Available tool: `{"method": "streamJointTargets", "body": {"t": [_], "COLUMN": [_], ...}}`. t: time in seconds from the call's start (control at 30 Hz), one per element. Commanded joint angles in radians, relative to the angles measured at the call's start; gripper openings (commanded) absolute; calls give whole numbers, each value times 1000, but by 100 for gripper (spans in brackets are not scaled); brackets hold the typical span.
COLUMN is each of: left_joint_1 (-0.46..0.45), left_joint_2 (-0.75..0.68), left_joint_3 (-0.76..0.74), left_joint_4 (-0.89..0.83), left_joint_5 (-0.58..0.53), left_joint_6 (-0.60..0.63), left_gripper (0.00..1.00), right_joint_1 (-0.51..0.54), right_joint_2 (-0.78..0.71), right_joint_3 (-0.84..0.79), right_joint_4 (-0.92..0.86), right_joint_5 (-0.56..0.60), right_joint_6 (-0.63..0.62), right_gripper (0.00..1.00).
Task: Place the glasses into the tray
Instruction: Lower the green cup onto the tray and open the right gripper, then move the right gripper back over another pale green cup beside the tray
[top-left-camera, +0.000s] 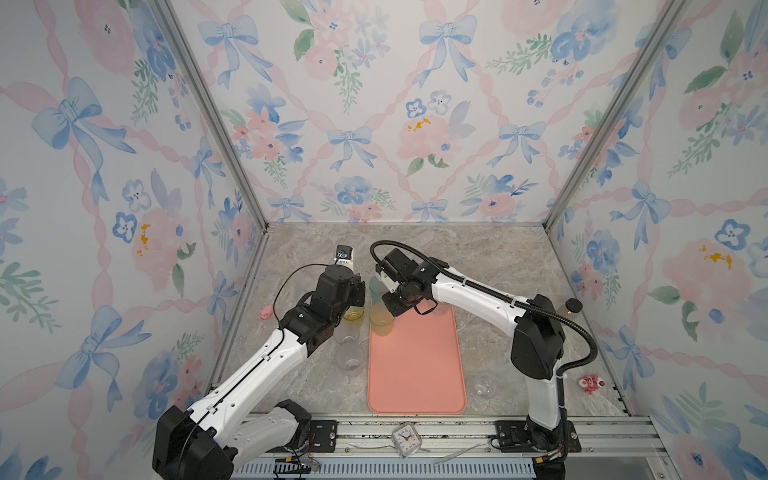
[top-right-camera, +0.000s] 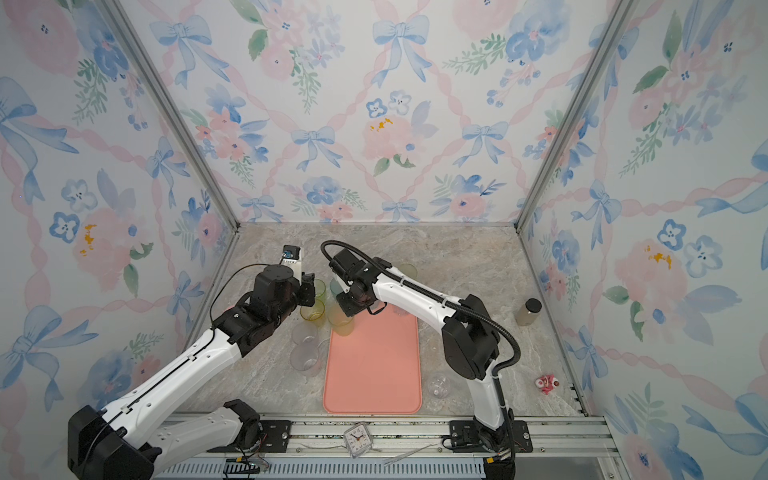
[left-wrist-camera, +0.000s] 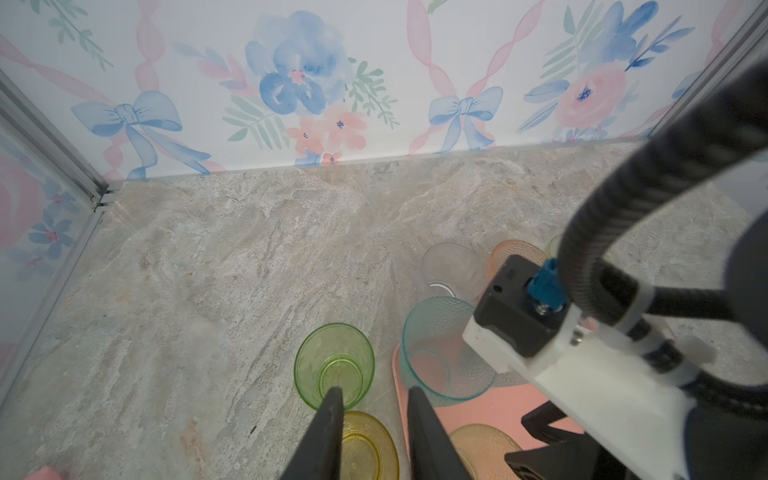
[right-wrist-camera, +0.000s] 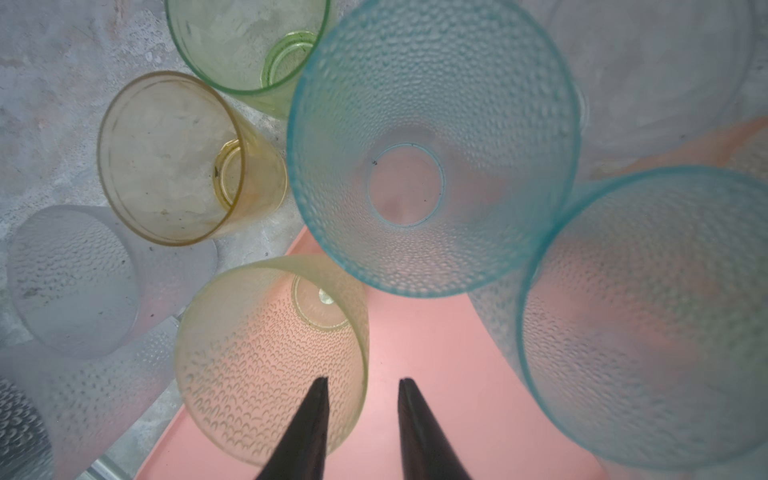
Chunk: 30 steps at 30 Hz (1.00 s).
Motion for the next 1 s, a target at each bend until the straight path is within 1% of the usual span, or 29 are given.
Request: {"method": "streamJointTargets", "body": {"t": [0.0,0.13,0.27,0.37,0.47,0.53,0.73,0.83,0.97], "left_joint_1": [7,9,15,35,63,73,92,110,120], "left_joint_2": [11,29,43,39,40,47,68,87,114], "left_joint_3": [1,12,23,15,4,-1,-9,-16,-19], "left_joint_4": [-11,-18,-43,-53,-52,-53,-54,-52,-53], "left_joint_5": [-8,-3,-19,-14,20,33,50,69,80], "left_joint_6": [3,3,5,3,-9,-12,-24,-36,-46], "left_gripper": [29,28,28,28,28,28,28,27,27], "right_joint_1": [-14,-26,-61,-129,-205,-250,-372,-420,-454], "right_joint_2": [-90,-158,-244,-308,-330,-375,-372,-344,-290], "right_joint_3": [-26,-65,-122,-165,-195,-218,-238,-239,-233], "right_joint_4": [15,36,61,75,69,72,58,65,78], "right_joint_5": [-12,-6,13,36,50,62,108,106,84], "right_joint_6": [-7,-6,-3,1,3,-1,-19,-23,-25], "right_gripper": [33,35,35,35,35,35,34,33,32]}}
